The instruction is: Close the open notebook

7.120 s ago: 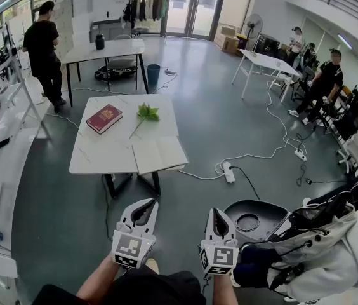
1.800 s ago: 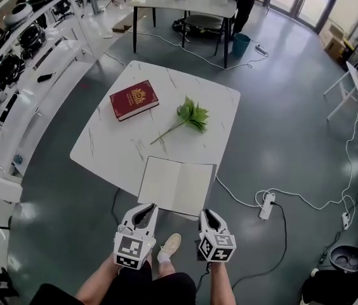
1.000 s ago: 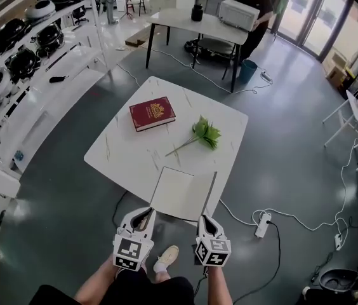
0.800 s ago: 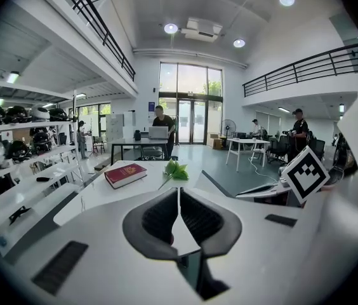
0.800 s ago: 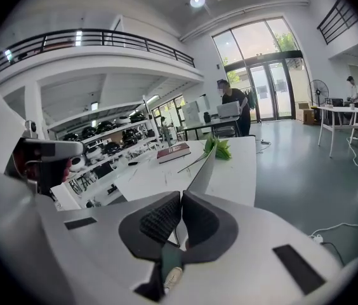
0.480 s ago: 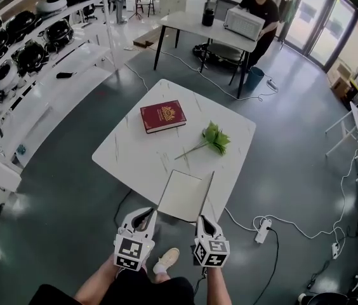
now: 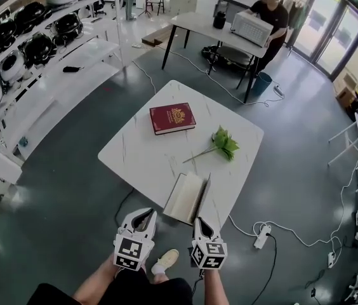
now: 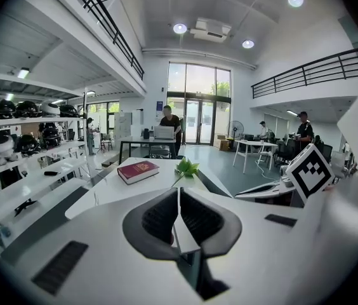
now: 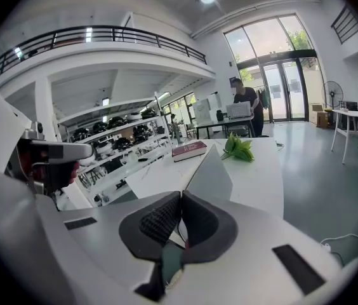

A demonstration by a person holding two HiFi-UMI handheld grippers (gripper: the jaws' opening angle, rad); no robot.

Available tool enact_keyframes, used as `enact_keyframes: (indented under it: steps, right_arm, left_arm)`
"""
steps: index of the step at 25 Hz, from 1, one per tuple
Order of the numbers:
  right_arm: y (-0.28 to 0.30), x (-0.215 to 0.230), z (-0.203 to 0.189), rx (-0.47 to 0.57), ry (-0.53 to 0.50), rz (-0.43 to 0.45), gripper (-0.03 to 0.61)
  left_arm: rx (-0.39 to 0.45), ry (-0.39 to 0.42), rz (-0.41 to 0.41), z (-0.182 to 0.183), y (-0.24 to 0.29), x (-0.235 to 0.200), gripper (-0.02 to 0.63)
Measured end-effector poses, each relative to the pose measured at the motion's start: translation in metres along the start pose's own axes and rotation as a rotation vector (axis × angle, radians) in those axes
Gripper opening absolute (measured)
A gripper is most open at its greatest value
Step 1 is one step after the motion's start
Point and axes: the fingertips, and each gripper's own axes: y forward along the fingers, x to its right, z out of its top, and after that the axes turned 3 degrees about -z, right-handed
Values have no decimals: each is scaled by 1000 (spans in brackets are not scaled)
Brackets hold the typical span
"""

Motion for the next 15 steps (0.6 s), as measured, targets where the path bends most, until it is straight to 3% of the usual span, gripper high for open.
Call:
enact_keyframes:
  steps: [15]
  right_arm:
    - [45,-39,-8,-57,-69,48,21]
  left_arm:
    - [-40,-52,25,-26,9,-41,31]
